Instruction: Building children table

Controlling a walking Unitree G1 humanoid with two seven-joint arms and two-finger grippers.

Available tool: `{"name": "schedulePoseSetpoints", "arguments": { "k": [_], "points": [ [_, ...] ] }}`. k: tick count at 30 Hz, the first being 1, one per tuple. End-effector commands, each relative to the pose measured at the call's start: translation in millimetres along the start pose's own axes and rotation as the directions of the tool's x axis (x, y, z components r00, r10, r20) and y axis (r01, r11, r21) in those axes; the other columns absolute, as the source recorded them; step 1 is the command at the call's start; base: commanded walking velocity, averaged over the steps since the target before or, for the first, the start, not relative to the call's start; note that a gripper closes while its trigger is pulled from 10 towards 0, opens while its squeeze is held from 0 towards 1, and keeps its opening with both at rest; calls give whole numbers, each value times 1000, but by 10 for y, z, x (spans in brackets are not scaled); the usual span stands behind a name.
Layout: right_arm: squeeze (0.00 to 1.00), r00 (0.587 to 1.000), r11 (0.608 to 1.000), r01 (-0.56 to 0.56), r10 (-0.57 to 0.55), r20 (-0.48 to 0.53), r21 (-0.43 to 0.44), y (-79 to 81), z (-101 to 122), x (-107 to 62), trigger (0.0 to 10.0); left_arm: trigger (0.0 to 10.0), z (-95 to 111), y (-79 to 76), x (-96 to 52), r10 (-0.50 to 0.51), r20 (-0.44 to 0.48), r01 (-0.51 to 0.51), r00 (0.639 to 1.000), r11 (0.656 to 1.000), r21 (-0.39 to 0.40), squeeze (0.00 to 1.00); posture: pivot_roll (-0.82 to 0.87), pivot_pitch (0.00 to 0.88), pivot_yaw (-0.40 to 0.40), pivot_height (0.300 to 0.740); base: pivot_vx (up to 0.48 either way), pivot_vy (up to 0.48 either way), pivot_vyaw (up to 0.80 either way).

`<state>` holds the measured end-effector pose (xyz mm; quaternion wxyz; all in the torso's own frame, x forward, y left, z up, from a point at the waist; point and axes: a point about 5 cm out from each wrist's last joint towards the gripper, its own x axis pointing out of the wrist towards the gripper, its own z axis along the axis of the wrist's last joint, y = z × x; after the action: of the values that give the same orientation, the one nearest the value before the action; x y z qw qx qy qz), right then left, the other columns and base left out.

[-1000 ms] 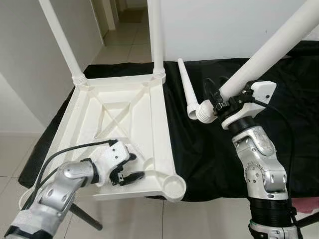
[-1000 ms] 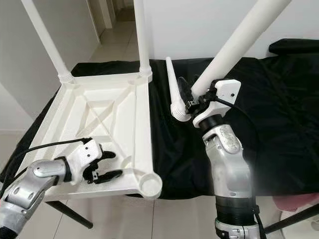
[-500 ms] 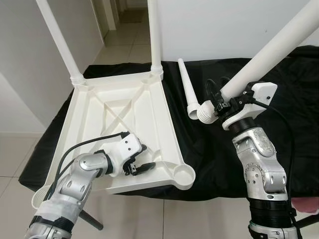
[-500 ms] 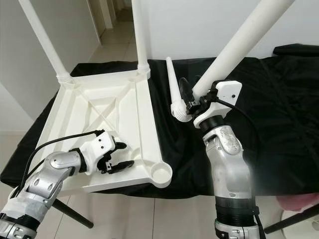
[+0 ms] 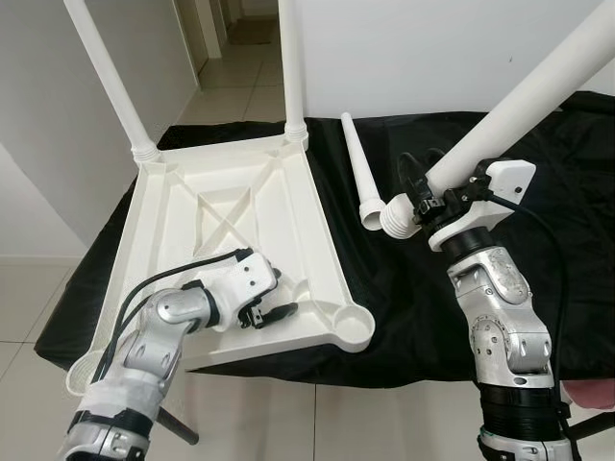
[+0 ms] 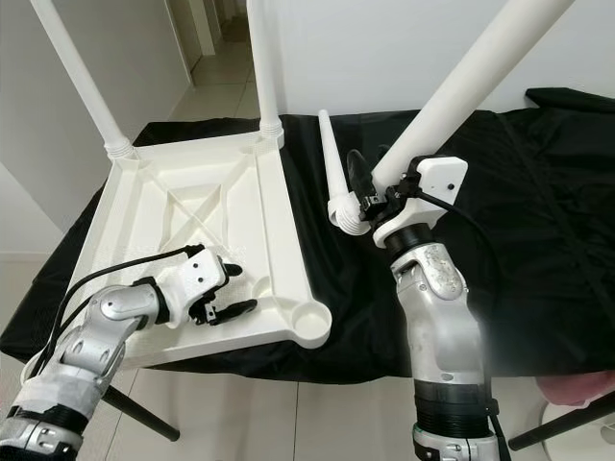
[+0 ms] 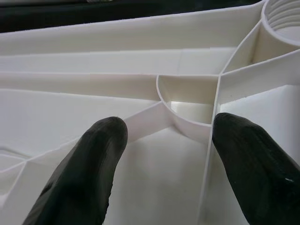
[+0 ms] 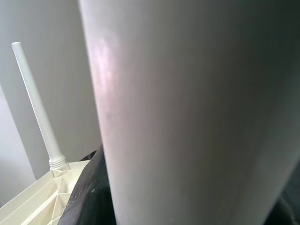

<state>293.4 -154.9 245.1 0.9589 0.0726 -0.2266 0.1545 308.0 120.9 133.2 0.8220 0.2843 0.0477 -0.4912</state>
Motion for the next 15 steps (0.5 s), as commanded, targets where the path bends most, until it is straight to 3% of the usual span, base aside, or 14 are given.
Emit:
{"name": "schedulePoseSetpoints", "arguments": {
  "k": [1, 3, 8, 9, 10, 13, 14, 15],
  "points": [
    [0, 1000, 1000, -5, 5, 11, -2, 30, 3, 10, 10000, 10000, -85, 338, -153, 593, -44, -592, 804, 805, 19, 0, -12, 44, 118, 740, 0, 0, 0],
    [0, 1000, 1000, 1, -1, 11, -4, 23, 3, 2, 10000, 10000, -84, 358, -167, 621, -56, -622, 782, 783, 0, 0, -13, 45, 121, 740, 0, 0, 0],
    [0, 1000, 1000, 4, -4, 8, -2, 22, -3, -7, 10000, 10000, -79, 357, -185, 632, -68, -636, 772, 770, -51, 0, -14, 46, 124, 740, 0, 0, 0],
    [0, 1000, 1000, 5, -5, 6, -2, 24, -9, -11, 10000, 10000, -44, 338, -191, 628, -49, -629, 777, 769, -111, 0, -14, 46, 124, 740, 0, 0, 0],
    [0, 1000, 1000, 5, -5, 6, -2, 24, -9, -11, 10000, 10000, -44, 338, -191, 628, -49, -629, 777, 769, -111, 0, -14, 46, 124, 740, 0, 0, 0],
    [0, 1000, 1000, 13, -13, -11, 3, 14, -53, -46, 10000, 10000, 140, 144, -137, 579, 51, -537, 814, 783, -313, 0, -10, 54, 118, 740, 0, 0, 0],
    [0, 1000, 1000, 13, -13, -11, 3, 14, -53, -46, 10000, 10000, 140, 144, -137, 579, 51, -537, 814, 783, -313, 0, -10, 54, 118, 740, 0, 0, 0],
    [0, 1000, 1000, 14, -14, -21, 3, 15, -76, -58, 10000, 10000, 218, 64, -112, 561, 94, -496, 822, 788, -366, 0, -10, 54, 116, 740, 0, 0, 0]
  ]
}}
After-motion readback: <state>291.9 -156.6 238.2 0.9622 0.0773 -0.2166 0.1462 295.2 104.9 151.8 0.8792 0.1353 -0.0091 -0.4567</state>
